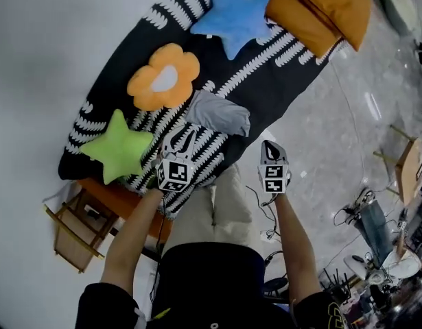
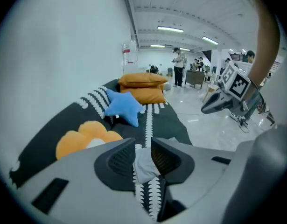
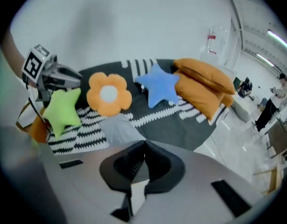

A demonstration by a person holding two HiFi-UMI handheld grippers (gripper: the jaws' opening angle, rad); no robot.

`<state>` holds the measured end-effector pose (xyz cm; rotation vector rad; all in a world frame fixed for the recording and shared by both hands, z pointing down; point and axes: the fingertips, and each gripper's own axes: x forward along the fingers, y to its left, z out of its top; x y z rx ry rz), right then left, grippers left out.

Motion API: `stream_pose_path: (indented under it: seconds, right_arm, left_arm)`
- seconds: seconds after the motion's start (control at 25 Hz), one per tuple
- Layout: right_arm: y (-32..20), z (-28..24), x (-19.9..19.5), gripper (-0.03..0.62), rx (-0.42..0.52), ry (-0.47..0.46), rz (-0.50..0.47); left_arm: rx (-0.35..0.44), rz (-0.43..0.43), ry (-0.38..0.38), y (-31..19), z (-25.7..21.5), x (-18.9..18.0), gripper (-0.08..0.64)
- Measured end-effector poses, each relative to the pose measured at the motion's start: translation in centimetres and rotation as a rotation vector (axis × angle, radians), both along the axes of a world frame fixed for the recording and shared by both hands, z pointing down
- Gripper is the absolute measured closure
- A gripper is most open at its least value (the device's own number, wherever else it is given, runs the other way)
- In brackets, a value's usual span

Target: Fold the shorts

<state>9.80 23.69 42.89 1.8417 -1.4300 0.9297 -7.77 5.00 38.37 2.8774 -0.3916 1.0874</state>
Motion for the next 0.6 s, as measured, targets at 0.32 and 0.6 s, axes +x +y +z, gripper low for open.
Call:
stream_pose_path:
  seconds: [0.32, 0.6]
  right_arm:
    - [-1.6, -24.8, -2.3, 0.577, 0.284, 0.069, -0.084]
    - [-0.8, -38.1, -9.6, 0.577, 0.438, 0.065, -0.208]
  left_arm:
    - [0.067, -0.029, 0.166, 3.7, -18.2, -4.5, 0.454]
    - [0.133, -0.114, 0.336, 5.7, -33.4, -10.2, 0.502]
